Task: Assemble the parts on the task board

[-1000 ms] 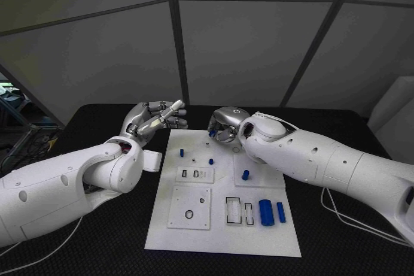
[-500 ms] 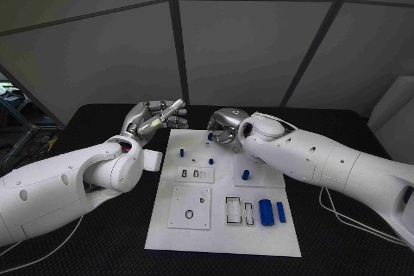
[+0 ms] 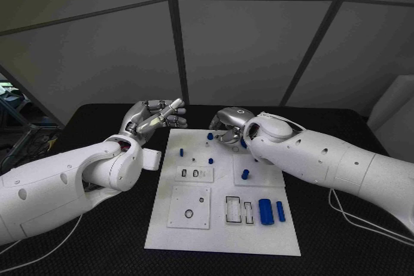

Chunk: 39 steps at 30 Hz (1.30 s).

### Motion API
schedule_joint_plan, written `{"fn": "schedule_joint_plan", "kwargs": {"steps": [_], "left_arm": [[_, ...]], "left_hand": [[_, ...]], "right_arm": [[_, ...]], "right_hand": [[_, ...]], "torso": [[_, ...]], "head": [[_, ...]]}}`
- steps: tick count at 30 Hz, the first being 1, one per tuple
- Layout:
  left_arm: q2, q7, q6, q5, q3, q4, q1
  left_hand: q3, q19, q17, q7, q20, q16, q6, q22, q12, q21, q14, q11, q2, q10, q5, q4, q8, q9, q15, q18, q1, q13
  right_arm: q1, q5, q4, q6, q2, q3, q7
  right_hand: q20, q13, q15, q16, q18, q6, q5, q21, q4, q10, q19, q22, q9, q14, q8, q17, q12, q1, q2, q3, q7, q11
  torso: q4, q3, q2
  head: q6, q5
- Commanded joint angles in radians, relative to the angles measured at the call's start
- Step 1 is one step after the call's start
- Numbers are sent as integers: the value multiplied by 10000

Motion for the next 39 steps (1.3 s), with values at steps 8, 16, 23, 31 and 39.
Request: {"fn": "schedule_joint_plan", "kwargs": {"steps": [8, 16, 23, 31, 39], "left_arm": [[-34, 37, 225, 1, 11, -75, 18], [-11, 41, 249, 1, 10, -147, 15], [-9, 40, 251, 1, 9, -162, 15], [-13, 38, 264, 1, 9, -165, 14], [-25, 32, 271, 1, 9, -173, 14]], "left_hand": [[-60, -86, 23, 69, 16, -59, 19, -12, -52, -58, -73, 76, 34, -10, -51, -16, -43, -1, -6, 26, -84, -16], [-60, -87, 23, 68, 16, -60, 20, -12, -52, -58, -73, 76, 34, -9, -51, -17, -44, -1, -6, 26, -83, -15], [-60, -87, 23, 68, 16, -60, 20, -12, -52, -58, -73, 76, 34, -9, -51, -17, -44, -1, -6, 26, -83, -15], [-60, -87, 23, 68, 16, -60, 20, -12, -52, -58, -73, 76, 34, -9, -51, -17, -44, -1, -6, 26, -83, -15], [-60, -87, 23, 68, 16, -60, 20, -12, -52, -58, -73, 76, 34, -9, -51, -17, -44, -1, -6, 26, -83, -15]], "right_arm": [[20, 1816, 1888, -694, -2034, 22, -410], [24, 2240, 2230, 211, -2745, 30, -1090], [25, 2291, 1975, 915, -2799, 32, -1603], [25, 2262, 1509, 1448, -2538, 31, -1849], [24, 2219, 1212, 1723, -2377, 31, -1903]], "right_hand": [[-180, 702, -309, 532, -88, 316, 321, 579, 353, 2630, 665, 1057, 39, 351, 81, 730, 1530, -566, -430, -709, -110, -419], [-366, 5816, -426, 1628, -360, -98, 474, 1213, 1031, 1785, 1404, 2186, 74, 581, 264, 2211, 6628, -49, -287, -2457, -346, -672], [-284, 9364, -347, 2219, -403, -403, 487, 1518, 1658, 2425, 1655, 2740, 67, 718, 358, 3207, 9871, -26, -237, -3063, -147, -467], [-231, 10109, -295, 2404, -430, -536, 518, 1626, 1924, 2562, 1722, 2921, 67, 763, 420, 3532, 10506, 123, -225, -3256, -99, -415], [-207, 10571, -271, 2497, -445, -584, 565, 1684, 2041, 2733, 1757, 3020, 70, 789, 464, 3704, 10913, 198, -193, -3323, -79, -391]], "torso": [[-143, 70, -86], [-142, 82, -96], [-138, 66, -73], [-120, 57, -61], [-133, 63, -66]], "head": [[55, -47], [53, -130], [50, -155], [-10, -196], [-42, -159]]}}
